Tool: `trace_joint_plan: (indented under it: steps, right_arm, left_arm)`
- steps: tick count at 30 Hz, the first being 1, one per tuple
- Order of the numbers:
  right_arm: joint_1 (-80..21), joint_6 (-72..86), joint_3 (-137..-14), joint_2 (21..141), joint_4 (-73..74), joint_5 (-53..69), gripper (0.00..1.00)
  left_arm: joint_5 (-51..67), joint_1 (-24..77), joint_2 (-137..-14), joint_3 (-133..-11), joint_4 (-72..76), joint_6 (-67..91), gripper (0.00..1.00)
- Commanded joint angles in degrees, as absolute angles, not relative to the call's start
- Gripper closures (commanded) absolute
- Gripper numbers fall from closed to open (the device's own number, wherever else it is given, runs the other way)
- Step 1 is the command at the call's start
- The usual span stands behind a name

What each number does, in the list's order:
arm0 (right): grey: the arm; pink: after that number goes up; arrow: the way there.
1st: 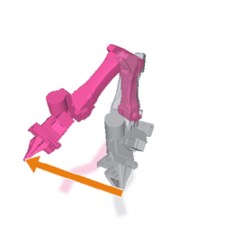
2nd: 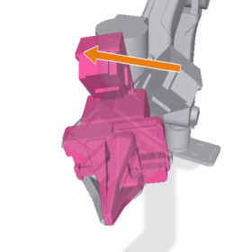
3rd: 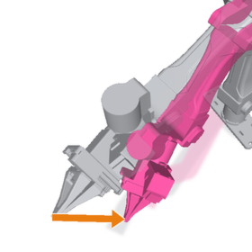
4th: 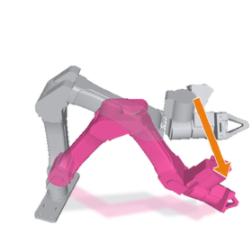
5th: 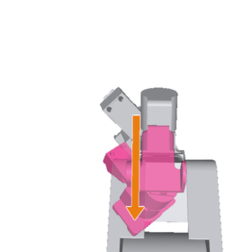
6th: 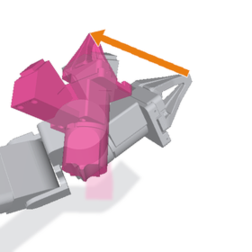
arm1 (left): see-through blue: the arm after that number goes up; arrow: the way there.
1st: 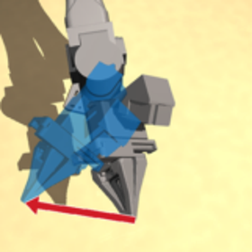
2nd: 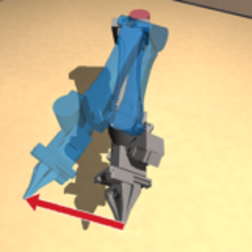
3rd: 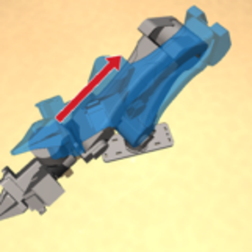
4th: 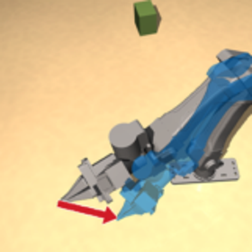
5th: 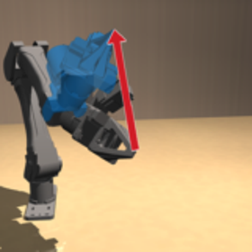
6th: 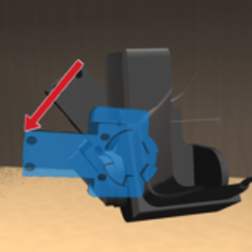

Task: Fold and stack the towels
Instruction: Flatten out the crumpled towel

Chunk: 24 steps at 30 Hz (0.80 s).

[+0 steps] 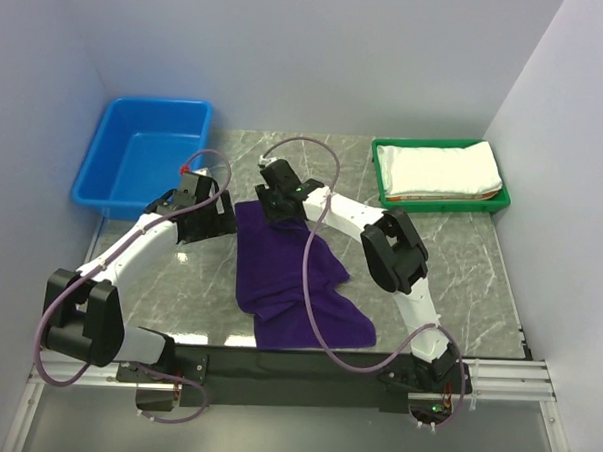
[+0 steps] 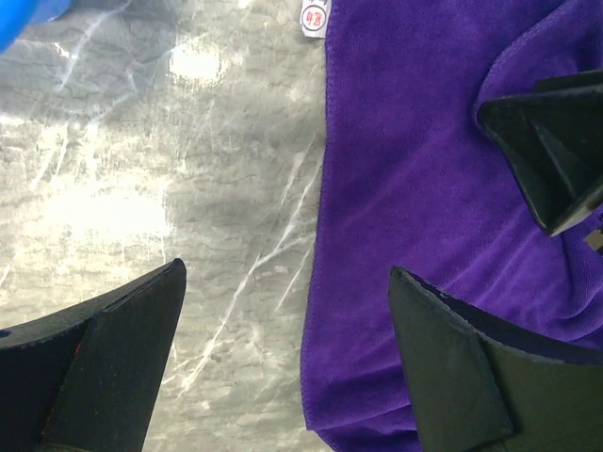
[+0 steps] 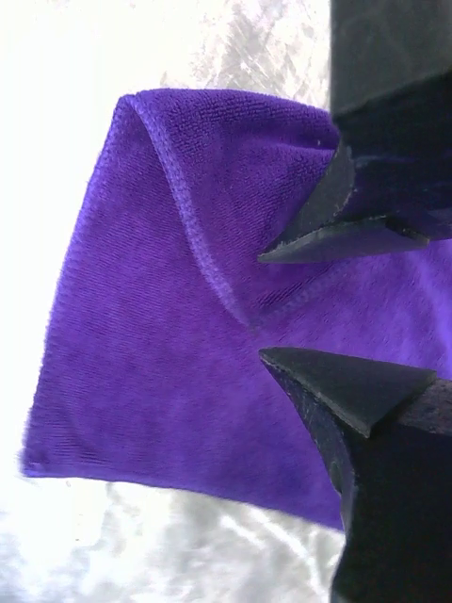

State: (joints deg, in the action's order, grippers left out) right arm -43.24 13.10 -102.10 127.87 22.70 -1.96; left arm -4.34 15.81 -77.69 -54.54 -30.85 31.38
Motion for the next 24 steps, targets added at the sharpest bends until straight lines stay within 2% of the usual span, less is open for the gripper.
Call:
trace_joint_plan:
  steps: [1, 18, 21, 24]
  right_arm:
    - [-44.2, 19.5, -106.0, 129.1, 21.4, -8.9, 0.51]
    - [-46.6, 22.8, -113.2, 136.0, 27.5, -16.1, 0.51]
    - [-46.8, 22.9, -112.8, 136.1, 27.5, -16.4, 0.55]
    - [-46.7, 22.9, -112.7, 136.2, 27.8, -16.9, 0.63]
  left_arm:
    - [-5.5, 15.6, -75.1, -54.3, -29.0, 30.3, 0.06]
    - [-5.5, 15.5, -74.2, -53.9, -29.0, 30.3, 0.06]
    - [-5.5, 15.4, -74.3, -53.8, -29.1, 30.2, 0.06]
    - [-5.5, 15.5, -74.4, -53.8, -29.0, 30.1, 0.06]
